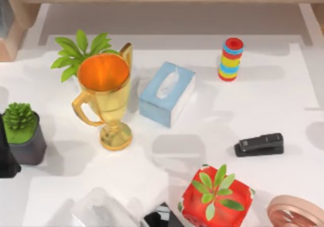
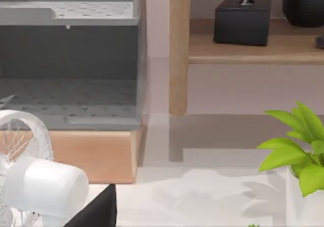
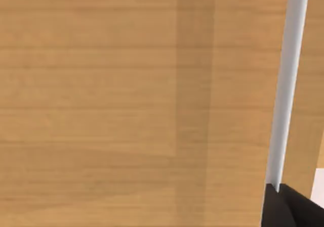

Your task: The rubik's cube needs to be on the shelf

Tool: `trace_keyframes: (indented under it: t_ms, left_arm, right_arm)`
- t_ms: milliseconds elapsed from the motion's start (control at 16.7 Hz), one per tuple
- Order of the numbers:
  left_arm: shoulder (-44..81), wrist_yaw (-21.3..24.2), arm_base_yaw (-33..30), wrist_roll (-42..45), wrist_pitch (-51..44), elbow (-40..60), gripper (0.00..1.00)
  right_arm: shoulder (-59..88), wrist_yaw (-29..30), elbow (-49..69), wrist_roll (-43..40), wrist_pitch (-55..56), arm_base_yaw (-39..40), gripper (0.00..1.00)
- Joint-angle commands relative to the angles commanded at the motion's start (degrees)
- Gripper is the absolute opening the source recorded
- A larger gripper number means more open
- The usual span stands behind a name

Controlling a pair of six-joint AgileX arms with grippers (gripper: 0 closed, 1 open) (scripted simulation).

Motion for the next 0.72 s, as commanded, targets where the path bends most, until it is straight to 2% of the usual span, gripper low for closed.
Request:
trace_keyframes:
  t_ms: [540,720]
  left_arm:
    - [0.00,0.00,0.00,0.00,0.00,0.00,1.00]
    - [0.00,0.00,0.00,0.00,0.00,0.00,1.00]
  right_arm:
    - [0.00,0.00,0.00,0.00,0.00,0.00,0.98]
    - [0.00,0.00,0.00,0.00,0.00,0.00,1.00]
